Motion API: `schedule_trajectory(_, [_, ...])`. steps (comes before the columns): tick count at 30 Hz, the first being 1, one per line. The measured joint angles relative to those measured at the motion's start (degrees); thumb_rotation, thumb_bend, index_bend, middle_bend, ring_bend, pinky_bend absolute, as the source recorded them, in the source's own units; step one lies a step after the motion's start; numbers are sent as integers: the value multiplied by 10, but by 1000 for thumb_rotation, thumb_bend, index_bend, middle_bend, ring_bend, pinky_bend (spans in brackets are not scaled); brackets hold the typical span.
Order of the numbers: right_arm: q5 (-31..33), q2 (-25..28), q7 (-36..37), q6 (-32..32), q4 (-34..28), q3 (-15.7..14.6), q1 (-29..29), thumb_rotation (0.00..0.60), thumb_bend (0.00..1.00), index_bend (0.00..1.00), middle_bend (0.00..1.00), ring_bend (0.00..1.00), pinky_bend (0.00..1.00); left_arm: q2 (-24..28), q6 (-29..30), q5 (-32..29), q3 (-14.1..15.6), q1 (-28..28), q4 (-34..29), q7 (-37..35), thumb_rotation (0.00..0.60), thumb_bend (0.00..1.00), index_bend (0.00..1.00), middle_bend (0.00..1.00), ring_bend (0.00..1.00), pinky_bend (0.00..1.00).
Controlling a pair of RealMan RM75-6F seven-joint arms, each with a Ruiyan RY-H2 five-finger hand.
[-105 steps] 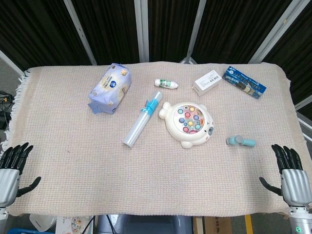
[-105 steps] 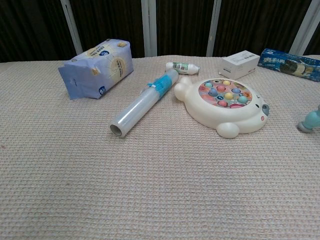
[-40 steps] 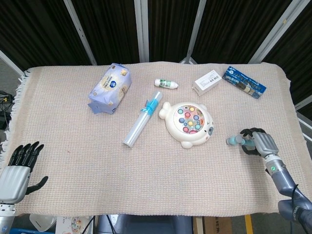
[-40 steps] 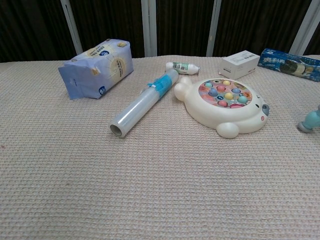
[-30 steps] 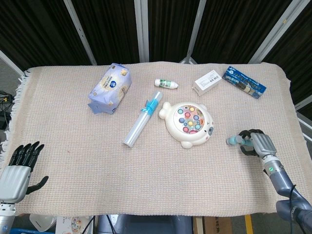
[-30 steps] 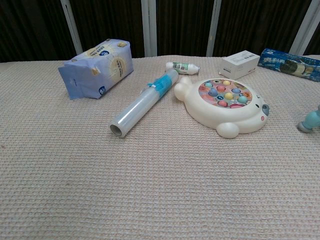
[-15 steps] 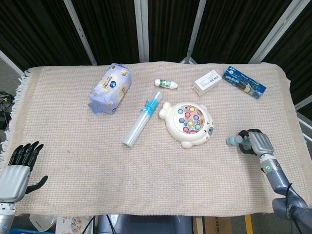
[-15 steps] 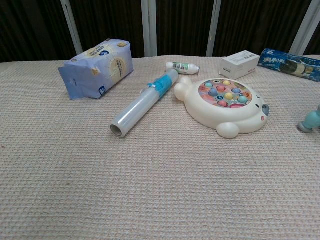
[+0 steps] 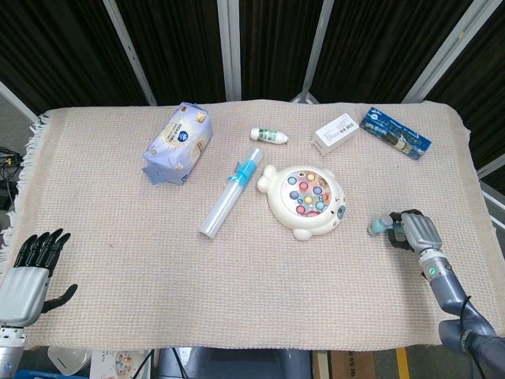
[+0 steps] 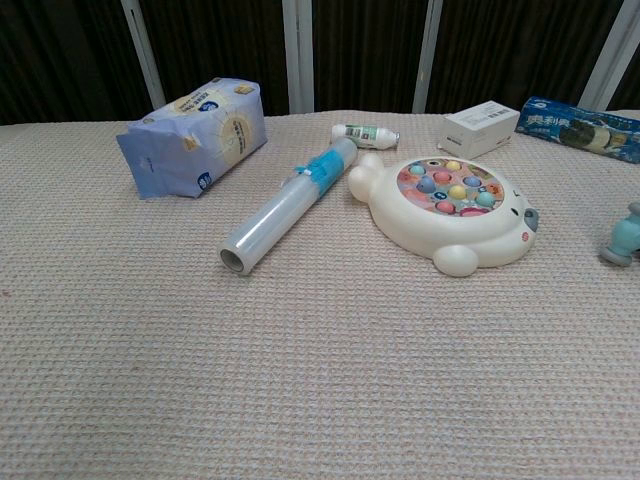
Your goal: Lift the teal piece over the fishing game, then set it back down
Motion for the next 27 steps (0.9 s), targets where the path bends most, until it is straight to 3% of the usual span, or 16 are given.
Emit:
schedule_trajectory(8, [-8,-6,10,13,8,-1,-2,600,629,659,577,368,204,0,-1,-2,0,-1,-1,2,600,223,0,0,0,0])
schedule_trajectory(16, [-17,-10,29,41,9,1,-8,600,695,788,674,452,246,0,-3,-3,0,-2,-1,2,600,223,0,0,0,0])
schedule_trajectory(27, [-50,-7,49,168,-21,21,-23,600,807,960,798,572,336,0,-2,1,0,-3,0,0,600,223,0,0,0,0])
